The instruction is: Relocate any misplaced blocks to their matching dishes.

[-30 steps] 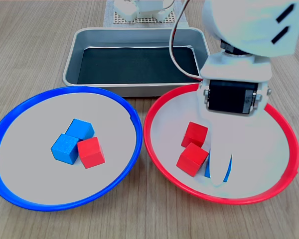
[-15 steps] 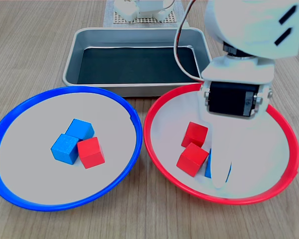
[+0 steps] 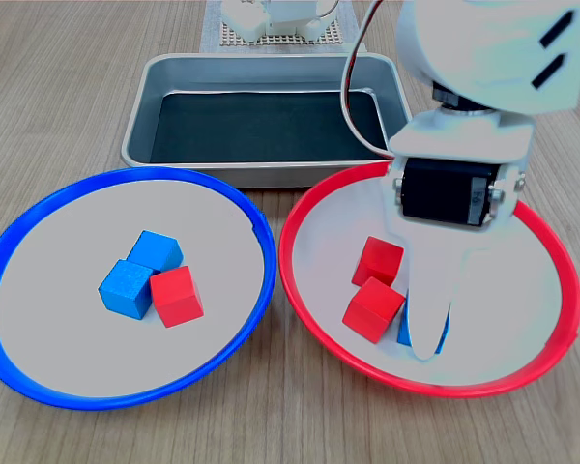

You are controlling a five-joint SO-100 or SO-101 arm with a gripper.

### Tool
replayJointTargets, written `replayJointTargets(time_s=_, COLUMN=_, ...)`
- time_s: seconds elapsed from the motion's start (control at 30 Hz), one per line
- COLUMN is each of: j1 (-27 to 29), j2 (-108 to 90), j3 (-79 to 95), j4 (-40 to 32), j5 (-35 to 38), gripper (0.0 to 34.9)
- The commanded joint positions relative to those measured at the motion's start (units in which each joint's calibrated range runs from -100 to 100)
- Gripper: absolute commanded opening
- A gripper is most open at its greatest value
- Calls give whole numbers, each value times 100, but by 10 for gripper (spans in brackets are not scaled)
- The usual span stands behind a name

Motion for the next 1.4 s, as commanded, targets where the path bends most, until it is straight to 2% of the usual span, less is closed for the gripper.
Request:
replayJointTargets(time_s=0.0, j1=35, j2=-62, j3=81, j4=55, j5=-15, gripper=152)
replayJointTargets(time_s=0.17, j1=63, j2=-122, j3=181, j4=14, j5=-29, gripper=126)
replayJointTargets(time_s=0.37, j1=120, j2=-207, j3=300, j4=-110, j5=-54, gripper=63)
replayJointTargets(time_s=0.73, j1=138, j2=-539, j3=536, j4=-209, j5=54, gripper=5)
replayJointTargets(time_s=1.13, j1=223, j2=-1546, j3=455, j4=-11, j5=689, gripper=3)
replayJointTargets(time_s=1.27, j1=553, j2=-1785, j3=391, j4=22, j5=1084, gripper=3)
replayJointTargets(time_s=1.37, j1=1080, j2=-2032, j3=509, j4=-11, j5=1602, gripper=3)
